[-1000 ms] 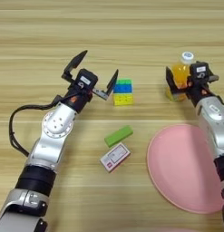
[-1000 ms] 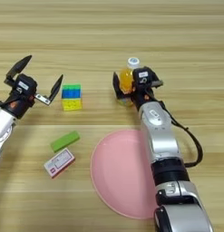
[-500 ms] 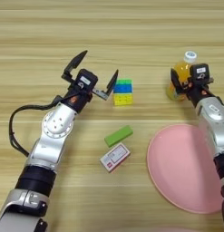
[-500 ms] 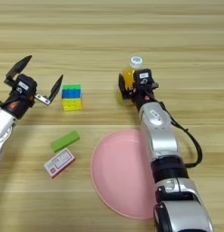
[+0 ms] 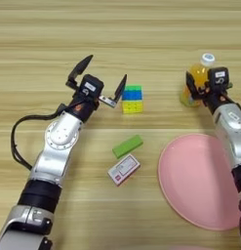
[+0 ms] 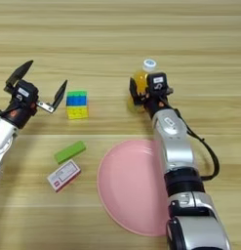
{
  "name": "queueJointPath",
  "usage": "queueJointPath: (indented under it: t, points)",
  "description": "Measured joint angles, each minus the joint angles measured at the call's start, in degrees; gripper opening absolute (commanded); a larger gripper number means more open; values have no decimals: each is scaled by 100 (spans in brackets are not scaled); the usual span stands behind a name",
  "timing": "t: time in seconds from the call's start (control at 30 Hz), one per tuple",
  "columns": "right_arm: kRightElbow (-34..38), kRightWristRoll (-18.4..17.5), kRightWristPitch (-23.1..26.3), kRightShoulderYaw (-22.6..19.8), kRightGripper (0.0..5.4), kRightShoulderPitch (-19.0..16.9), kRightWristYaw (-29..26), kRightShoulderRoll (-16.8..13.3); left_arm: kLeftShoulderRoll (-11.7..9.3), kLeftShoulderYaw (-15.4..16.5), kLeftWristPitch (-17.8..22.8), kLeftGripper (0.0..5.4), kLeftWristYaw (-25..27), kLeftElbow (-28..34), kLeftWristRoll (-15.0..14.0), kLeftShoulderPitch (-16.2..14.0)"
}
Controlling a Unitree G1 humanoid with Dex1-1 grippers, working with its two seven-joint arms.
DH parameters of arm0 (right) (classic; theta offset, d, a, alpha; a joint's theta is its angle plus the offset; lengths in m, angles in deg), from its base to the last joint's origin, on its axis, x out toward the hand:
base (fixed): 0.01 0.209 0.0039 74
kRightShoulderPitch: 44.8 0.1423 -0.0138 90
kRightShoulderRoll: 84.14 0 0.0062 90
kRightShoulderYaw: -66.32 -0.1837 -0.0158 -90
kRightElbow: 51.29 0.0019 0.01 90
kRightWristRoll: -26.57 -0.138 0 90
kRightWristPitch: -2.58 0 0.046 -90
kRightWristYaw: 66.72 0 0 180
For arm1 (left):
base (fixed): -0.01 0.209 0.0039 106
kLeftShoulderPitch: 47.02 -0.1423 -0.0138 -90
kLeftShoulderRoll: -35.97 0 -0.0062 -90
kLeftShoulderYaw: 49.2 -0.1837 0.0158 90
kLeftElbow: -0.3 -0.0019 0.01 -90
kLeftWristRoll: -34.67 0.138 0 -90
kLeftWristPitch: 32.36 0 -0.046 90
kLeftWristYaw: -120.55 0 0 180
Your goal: Move the objects on the table
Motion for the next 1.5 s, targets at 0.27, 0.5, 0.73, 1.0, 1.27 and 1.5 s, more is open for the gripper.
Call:
queueJointPath:
  t: [0.27, 0.5, 0.73, 1.0, 1.27, 1.5]
  points:
    - [679, -125, -265, -38, 354, -238, -300, -91, 110, 145, 118, 540, 20, 156, -361, -224]
    - [1321, -359, -286, -176, 353, -456, -758, -474, 111, 238, 227, 540, 73, 323, -576, -438]
    - [2033, -662, -249, -405, 353, -616, -1136, -950, 96, 415, 292, 540, 4, 477, -621, -685]
    - [2632, -1222, -248, -437, 353, -1098, -2197, -1449, 66, 576, 317, 540, -196, 668, -597, -912]
    - [3324, -2094, 156, -438, 353, -1782, -3709, -2243, 16, 672, 315, 540, -268, 660, -526, -1061]
    - [3770, -2656, 464, -441, 353, -2488, -4935, -2794, -5, 687, 303, 540, -280, 500, -490, -1056]
